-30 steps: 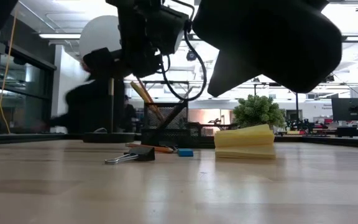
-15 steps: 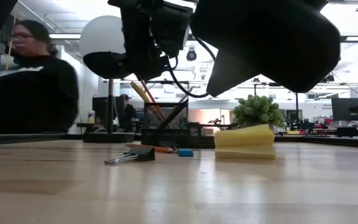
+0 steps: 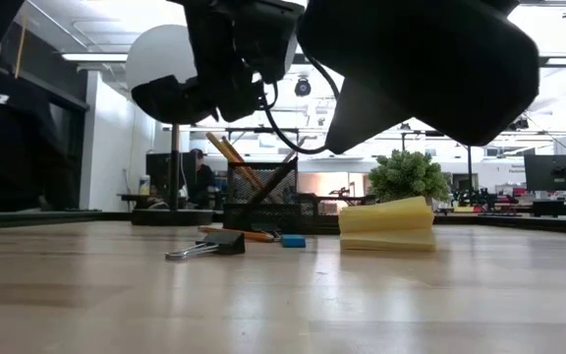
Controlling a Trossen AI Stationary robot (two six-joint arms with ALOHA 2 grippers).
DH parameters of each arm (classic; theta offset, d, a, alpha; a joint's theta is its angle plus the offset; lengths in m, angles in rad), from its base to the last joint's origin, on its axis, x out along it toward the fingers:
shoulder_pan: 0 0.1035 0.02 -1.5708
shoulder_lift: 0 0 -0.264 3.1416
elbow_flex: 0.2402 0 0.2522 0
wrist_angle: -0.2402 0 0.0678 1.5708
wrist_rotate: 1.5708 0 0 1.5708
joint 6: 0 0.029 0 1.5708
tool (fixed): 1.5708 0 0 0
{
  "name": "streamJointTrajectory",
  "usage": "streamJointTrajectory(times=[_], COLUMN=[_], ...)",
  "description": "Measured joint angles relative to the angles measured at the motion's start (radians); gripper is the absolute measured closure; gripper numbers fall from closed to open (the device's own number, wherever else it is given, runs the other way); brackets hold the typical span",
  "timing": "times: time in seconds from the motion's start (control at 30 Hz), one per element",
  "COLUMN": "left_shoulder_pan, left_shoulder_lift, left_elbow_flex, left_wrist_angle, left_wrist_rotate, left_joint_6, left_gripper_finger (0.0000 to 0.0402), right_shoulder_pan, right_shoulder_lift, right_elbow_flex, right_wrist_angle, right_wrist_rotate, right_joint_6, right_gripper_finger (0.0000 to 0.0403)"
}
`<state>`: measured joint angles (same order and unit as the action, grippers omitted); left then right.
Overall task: Pick and place office supplies into organizer
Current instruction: Put the yellow pencil into the black organizer
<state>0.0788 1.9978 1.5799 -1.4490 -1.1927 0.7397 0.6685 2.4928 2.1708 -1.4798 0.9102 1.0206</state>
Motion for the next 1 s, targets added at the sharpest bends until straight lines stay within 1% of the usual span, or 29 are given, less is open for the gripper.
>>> streamJointTrajectory(times=[0.2,0.3,0.33,0.43,0.8,0.9,1.0], left_shoulder_pan=[-0.016,-0.023,-0.023,-0.03,-0.116,-0.131,-0.156], left_shoulder_lift=[0.0,-0.002,-0.008,-0.034,-0.242,-0.284,-0.342], left_elbow_flex=[0.0,0.0,0.0,0.0,0.001,0.0,-0.038], left_wrist_angle=[-0.024,-0.091,-0.12,-0.121,-0.123,-0.122,-0.098], left_wrist_rotate=[-0.024,-0.031,-0.029,-0.023,0.144,0.204,0.226], left_joint_6=[-0.027,-0.093,-0.134,-0.277,-0.865,-1.028,-1.131], left_gripper_finger=[0.027,0.0269,0.0268,0.0268,0.0268,0.0268,0.027], right_shoulder_pan=[0.0,0.0,0.0,0.0,-0.002,-0.007,-0.008], right_shoulder_lift=[0.0,0.0,0.0,0.0,0.0,0.0,0.0], right_elbow_flex=[0.0,0.0,0.0,0.0,0.0,0.0,0.0], right_wrist_angle=[0.0,0.0,0.0,-0.001,0.002,0.007,0.007], right_wrist_rotate=[0.0,0.0,-0.001,-0.002,-0.022,-0.029,-0.031], right_joint_6=[0.0,0.0,0.0,0.0,-0.003,0.005,0.02], right_gripper_finger=[0.0325,0.0325,0.0325,0.0325,0.0325,0.0325,0.0325])
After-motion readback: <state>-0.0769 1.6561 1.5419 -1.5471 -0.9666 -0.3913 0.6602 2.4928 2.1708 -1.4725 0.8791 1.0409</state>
